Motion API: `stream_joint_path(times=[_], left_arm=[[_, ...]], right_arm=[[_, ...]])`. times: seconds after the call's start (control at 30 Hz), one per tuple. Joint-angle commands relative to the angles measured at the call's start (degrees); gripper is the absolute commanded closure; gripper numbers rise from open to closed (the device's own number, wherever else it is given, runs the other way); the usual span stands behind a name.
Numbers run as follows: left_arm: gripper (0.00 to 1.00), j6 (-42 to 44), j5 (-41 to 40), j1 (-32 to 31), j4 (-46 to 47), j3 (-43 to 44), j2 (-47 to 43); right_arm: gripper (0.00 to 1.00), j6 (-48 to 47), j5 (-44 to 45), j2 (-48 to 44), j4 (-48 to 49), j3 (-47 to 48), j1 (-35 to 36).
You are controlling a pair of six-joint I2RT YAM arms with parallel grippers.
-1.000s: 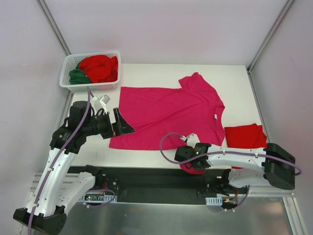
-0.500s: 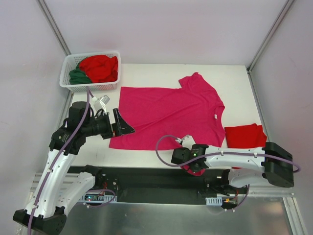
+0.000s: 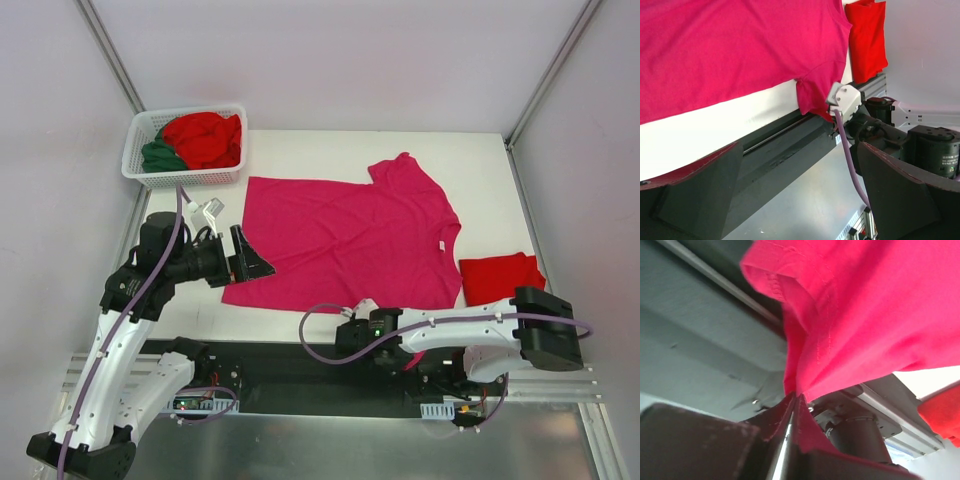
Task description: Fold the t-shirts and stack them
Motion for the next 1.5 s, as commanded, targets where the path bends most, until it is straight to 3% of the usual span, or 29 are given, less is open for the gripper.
stream_joint_path(times=[0.0,0.1,0.13,0.2,0.33,0.37,0.53,0.7,0.8,0.97,1.47], left_arm=[[0.01,0.3,-0.1,-0.1,0.9,0.3,-0.9],[0.01,0.2,-0.1,-0.2,0.8,0.3,-0.9],[0.01,0.1,0.0,-0.2,0.8,0.3,-0.9],[0.01,0.1,0.1,-0.1,0.9,0.3,-0.9],[0.01,-0.1,0.2,-0.1,0.8,0.3,-1.0],[0.01,-0.1,0.2,-0.2,0.8,0.3,-1.2],[0.01,-0.8,0.5,-0.2,0.8,0.1,-2.2],[0.01,-1.5,0.5,-0.2,0.8,-0.4,-3.3],[0.01,-1.7,0.6,-0.1,0.6,-0.5,-3.9],[0.01,-1.8,0.6,-0.1,0.5,-0.7,-3.9],[0.01,-1.5,0.3,-0.1,0.0,0.1,-3.1]], right_arm=[[0.55,-1.2,-2.7,0.0,-6.2,3.7,1.2],[0.09,-1.4,-1.0,-0.4,-8.5,4.7,1.4],[0.03,-1.2,0.0,-0.6,-9.0,6.0,1.4],[0.00,-1.2,4.0,-1.2,-10.4,7.4,1.3],[0.10,-1.6,6.9,1.5,-7.0,8.9,0.8],[0.17,-1.9,7.3,2.6,-5.7,8.0,0.8],[0.32,-5.5,9.1,9.6,-1.7,9.3,0.6],[0.54,-8.6,8.9,11.9,1.0,9.8,-1.5],[0.60,-9.1,10.0,11.7,1.7,10.0,-2.2],[0.62,-10.9,9.2,13.5,3.4,11.2,-2.7],[0.54,-14.6,8.4,15.9,8.8,10.3,-4.3]])
